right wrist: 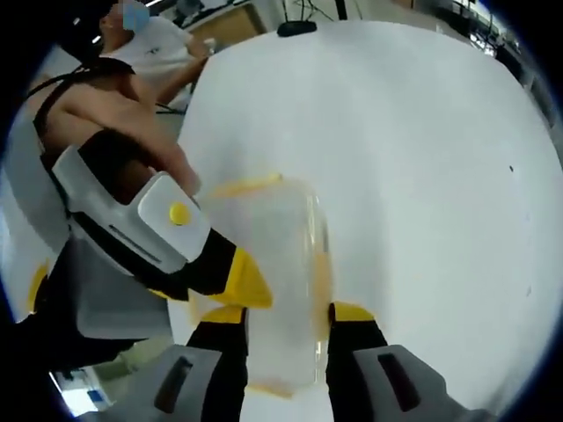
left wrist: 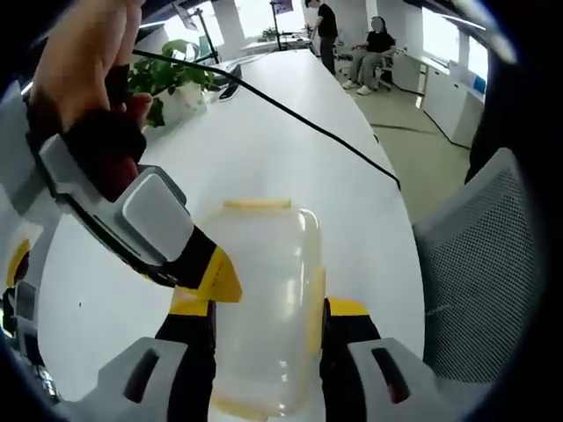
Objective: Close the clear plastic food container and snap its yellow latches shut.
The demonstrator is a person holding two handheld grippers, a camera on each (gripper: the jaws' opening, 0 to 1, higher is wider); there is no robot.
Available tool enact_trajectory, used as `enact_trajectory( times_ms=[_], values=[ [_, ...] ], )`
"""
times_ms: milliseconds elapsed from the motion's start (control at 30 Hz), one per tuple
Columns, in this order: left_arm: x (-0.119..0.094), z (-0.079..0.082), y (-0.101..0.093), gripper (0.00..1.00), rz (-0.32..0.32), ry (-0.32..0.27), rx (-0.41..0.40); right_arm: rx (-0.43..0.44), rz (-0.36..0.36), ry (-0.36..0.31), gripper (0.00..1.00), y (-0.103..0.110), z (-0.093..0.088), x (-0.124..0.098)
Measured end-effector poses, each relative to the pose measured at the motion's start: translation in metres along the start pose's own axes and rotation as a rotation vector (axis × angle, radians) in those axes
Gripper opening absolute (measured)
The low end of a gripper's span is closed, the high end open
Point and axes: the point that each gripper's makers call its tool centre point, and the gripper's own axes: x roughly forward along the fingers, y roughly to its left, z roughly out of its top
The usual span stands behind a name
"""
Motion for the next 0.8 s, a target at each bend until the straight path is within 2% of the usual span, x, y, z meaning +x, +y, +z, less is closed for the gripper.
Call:
enact_trajectory(
  times_ms=[133, 367, 533, 733, 767, 800],
  values=[
    [0.0005, 0.0008, -0.0007, 0.46, 0.024, 0.012, 0.009, 0.006, 0.010, -0.035, 0.33, -0.0023, -0.0008, -0.0005],
    [-0.0001, 0.0006, 0.0003, 0.47, 0.037, 0.011, 0.007, 0.015, 0.010, -0.053, 0.34, -0.0028, 0.0000, -0.0001],
    [-0.0004, 0.0011, 0.0005, 0.47, 0.038, 0.026, 0.013, 0.017, 0.004, -0.097, 0.34, -0.0030, -0.0012, -0.0014],
    [-0.0015, 0.0022, 0.0002, 0.48, 0.046, 0.033, 0.033, 0.015, -0.013, -0.105, 0.35, -0.0021, -0.0003, -0.0037],
    [-0.0027, 0.0033, 0.0001, 0.47, 0.043, 0.033, 0.025, 0.009, -0.023, -0.110, 0.35, -0.0020, -0.0001, -0.0045],
    [-0.0049, 0.0051, -0.0035, 0.45, 0.017, 0.028, -0.032, -0.033, -0.049, -0.119, 0.35, -0.0030, -0.0006, -0.0076]
  ],
)
